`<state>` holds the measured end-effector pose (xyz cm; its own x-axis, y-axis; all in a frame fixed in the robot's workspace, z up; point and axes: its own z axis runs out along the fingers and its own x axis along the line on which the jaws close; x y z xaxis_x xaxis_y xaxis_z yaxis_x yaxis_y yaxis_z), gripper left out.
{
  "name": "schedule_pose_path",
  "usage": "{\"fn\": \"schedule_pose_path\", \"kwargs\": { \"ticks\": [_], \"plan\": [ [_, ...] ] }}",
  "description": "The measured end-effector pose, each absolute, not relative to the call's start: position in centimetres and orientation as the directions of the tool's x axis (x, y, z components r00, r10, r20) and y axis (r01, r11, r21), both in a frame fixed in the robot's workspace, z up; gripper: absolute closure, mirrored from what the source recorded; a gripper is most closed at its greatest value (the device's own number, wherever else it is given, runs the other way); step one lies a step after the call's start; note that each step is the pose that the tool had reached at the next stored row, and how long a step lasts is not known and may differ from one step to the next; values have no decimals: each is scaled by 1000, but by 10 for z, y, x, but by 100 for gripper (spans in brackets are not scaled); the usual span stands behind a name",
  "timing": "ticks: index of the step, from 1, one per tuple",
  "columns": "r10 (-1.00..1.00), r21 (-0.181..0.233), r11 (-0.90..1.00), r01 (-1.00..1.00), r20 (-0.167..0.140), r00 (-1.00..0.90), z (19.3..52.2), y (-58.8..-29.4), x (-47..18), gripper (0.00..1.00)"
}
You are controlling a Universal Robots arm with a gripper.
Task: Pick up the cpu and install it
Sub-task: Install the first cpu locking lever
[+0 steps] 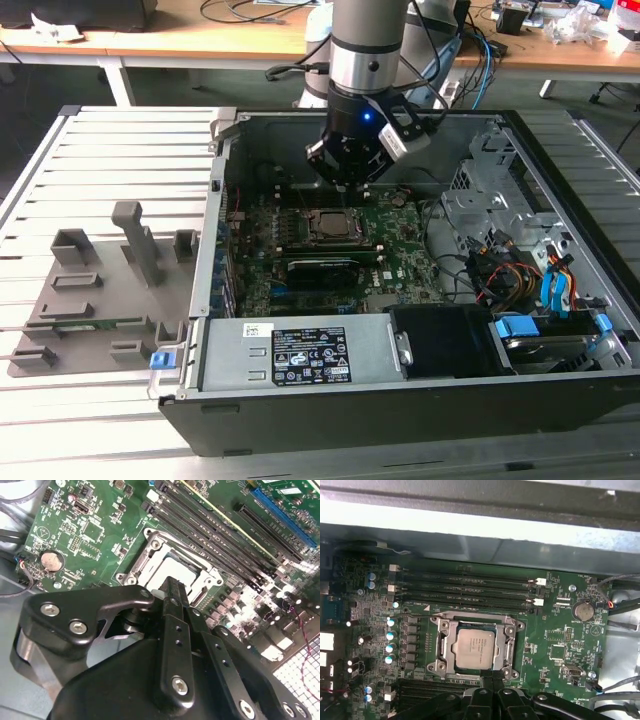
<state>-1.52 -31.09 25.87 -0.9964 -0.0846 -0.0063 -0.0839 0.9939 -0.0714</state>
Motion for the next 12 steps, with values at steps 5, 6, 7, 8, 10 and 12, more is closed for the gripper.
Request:
{"fn": "schedule_pose_path", "kwargs": {
  "ticks": [5,6,7,8,10,12],
  "plan": [
    [-85,-72,994,-84,-6,-996,259,-299,-27,89],
    [-85,-72,994,-84,-6,-996,259,-298,-30,89],
    [-85,-72,994,-84,-6,-996,259,-297,-36,89],
    [-85,-72,994,-84,-6,-996,259,-297,-41,89],
    [-85,-73,994,-84,-6,-996,259,-296,-48,89],
    [-85,-74,994,-84,-6,-996,259,-295,-54,89]
  ]
}}
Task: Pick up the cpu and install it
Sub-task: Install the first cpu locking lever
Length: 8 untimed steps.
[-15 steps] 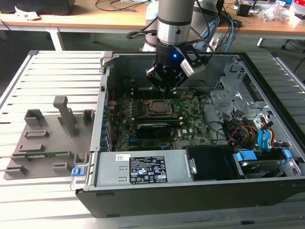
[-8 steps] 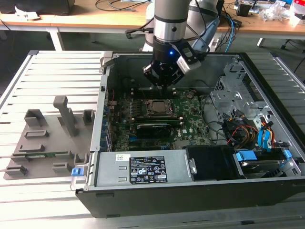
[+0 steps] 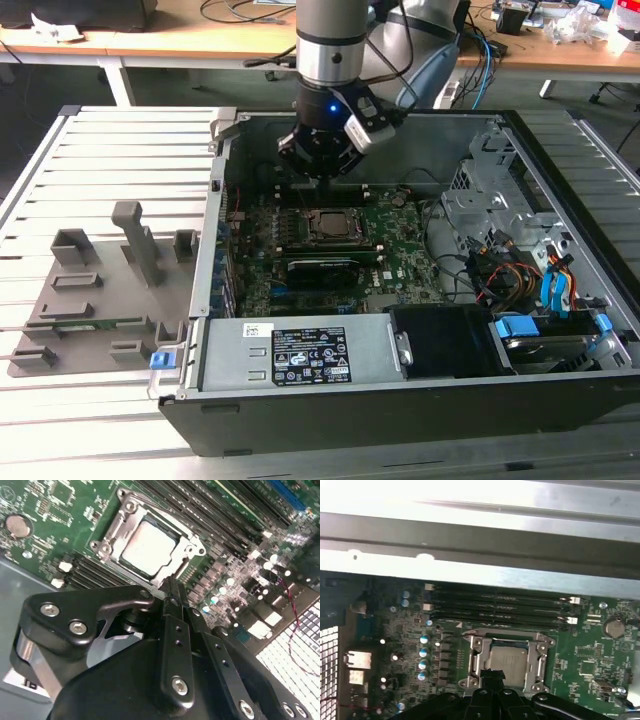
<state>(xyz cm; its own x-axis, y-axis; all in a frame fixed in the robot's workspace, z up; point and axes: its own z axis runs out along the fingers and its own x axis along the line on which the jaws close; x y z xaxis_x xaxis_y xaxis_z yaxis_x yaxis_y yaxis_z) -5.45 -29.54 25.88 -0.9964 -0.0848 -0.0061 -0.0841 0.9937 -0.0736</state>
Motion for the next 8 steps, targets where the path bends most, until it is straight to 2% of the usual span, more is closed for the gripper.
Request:
{"fn": "schedule_pose_path", "kwargs": {
  "ticks": [8],
  "plan": [
    [-85,-76,994,-84,-6,-996,259,-286,-96,89]
  ]
}}
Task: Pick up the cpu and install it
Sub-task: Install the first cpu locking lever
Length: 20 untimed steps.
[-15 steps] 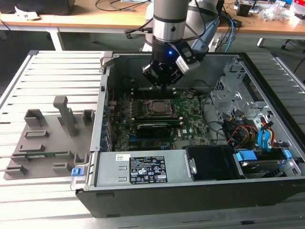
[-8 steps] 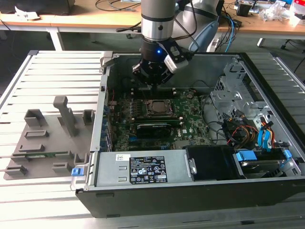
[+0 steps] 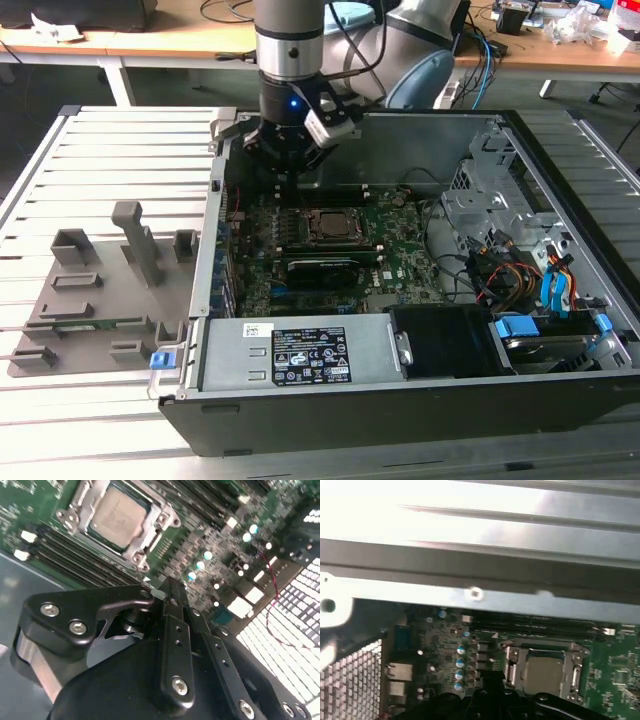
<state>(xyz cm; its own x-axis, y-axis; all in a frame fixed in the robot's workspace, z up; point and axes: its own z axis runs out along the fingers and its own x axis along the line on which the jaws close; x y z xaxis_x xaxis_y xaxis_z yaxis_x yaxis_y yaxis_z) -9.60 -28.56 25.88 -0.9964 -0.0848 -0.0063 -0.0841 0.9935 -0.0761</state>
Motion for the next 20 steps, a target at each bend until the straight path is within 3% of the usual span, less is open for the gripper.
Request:
{"fn": "schedule_pose_path", "kwargs": {
  "ticks": [6,20],
  "plan": [
    [-85,-53,995,-84,-9,-996,259,-277,-105,89],
    [-85,-53,995,-84,-7,-996,259,-276,-71,89]
  ]
}}
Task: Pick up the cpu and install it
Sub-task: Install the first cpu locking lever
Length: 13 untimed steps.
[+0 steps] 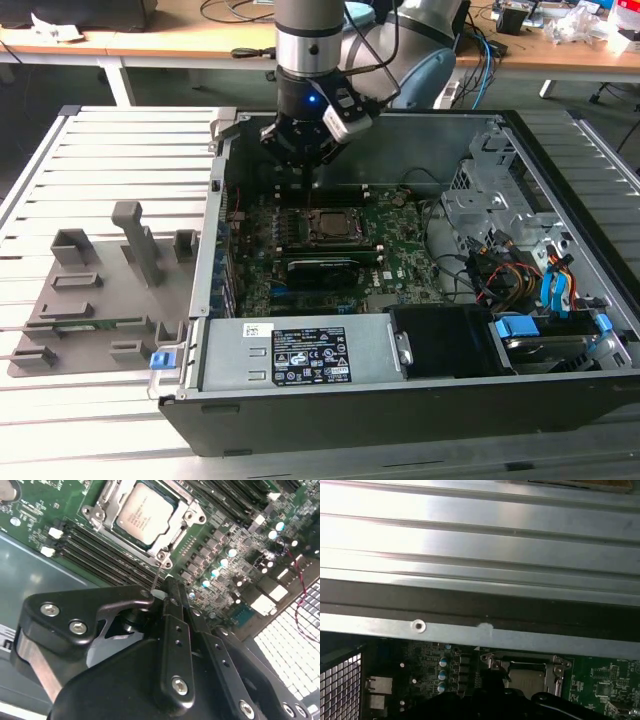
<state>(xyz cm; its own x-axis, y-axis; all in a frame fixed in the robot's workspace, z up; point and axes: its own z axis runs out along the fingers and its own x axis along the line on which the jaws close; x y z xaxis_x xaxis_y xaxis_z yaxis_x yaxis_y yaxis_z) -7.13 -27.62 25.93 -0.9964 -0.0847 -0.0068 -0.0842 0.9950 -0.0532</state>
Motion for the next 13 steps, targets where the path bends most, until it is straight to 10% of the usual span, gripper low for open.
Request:
{"fn": "schedule_pose_path", "kwargs": {
  "ticks": [13],
  "plan": [
    [-85,-53,995,-84,-4,-996,246,-274,-56,89]
  ]
}}
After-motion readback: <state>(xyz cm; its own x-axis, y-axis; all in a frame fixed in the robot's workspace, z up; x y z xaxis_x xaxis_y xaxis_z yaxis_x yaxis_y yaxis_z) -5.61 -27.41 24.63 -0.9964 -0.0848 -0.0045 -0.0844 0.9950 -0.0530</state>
